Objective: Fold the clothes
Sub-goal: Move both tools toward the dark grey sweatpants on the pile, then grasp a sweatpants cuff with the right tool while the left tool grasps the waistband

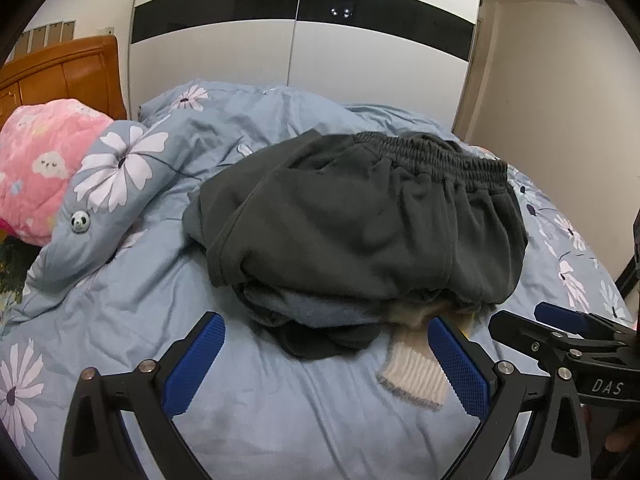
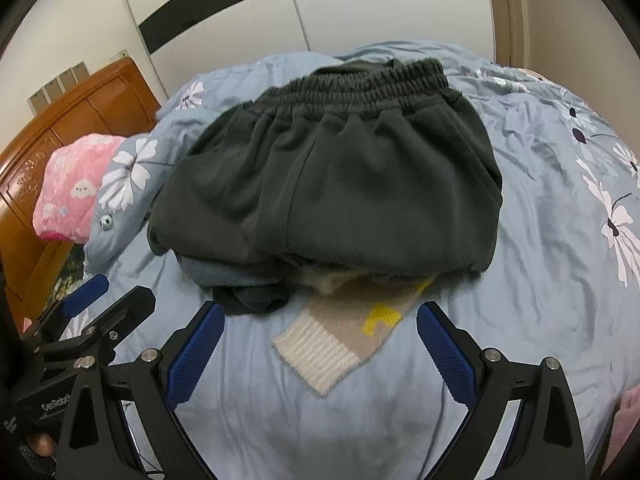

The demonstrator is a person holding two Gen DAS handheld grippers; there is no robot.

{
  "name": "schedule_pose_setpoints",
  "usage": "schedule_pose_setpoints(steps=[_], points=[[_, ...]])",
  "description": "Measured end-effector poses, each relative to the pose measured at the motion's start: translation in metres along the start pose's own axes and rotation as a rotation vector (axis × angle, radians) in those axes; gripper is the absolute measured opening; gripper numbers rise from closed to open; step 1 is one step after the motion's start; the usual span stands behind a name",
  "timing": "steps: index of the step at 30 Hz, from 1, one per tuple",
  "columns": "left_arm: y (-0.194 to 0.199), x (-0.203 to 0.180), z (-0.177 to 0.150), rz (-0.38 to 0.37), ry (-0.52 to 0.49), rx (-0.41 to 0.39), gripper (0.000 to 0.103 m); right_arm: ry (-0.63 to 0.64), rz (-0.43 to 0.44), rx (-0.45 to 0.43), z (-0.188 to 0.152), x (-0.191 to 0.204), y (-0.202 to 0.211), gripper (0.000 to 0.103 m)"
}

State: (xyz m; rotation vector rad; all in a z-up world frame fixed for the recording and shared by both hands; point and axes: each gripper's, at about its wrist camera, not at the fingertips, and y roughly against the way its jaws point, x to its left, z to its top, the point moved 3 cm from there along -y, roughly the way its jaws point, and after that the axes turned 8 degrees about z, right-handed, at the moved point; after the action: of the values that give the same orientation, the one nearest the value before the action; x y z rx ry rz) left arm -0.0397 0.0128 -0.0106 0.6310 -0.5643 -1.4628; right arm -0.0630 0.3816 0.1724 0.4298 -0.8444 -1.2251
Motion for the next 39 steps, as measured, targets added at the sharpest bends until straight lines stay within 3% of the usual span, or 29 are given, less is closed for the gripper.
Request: schedule_pose_setpoints(steps=[11,16,18,27,31,32,34,39], points=[[-0.007,-0.019,0.012,-0.028,-0.079,0.020,0.103,-0.006,0.048,-0.017,0.008,-0.016,0.001,0.097],[-0.021,-0.005,0.033,-0.042,-0.068,0.010,0.103,0.042,0.033,-0.003,0.013,-0.032,0.000,0.098],[-0.031,0.002,0.049,-0.033,-0.087,0.005,0.103,0.049,0.020,-0.016,0.023,-0.044,0.001,0.103],[-0.087,0.037,0.104,0.016,-0.191,-0.011,0.103,0.038,-0.027,-0.062,0.076,-0.098,-0.006,0.103],[-0.115,0.043,0.109,-0.035,-0.192,0.049,0.102,-0.015,-0.018,-0.058,0.094,-0.123,-0.023,0.102],[-0.119,0.041,0.109,-0.053,-0.196,0.062,0.102,-0.041,0.000,-0.057,0.097,-0.129,-0.027,0.100],[-0.122,0.036,0.107,-0.090,-0.206,0.078,0.095,-0.081,0.041,-0.052,0.098,-0.136,-0.031,0.081],[-0.120,0.028,0.102,-0.160,-0.196,0.107,0.057,-0.106,0.089,-0.039,0.093,-0.131,-0.033,0.050]])
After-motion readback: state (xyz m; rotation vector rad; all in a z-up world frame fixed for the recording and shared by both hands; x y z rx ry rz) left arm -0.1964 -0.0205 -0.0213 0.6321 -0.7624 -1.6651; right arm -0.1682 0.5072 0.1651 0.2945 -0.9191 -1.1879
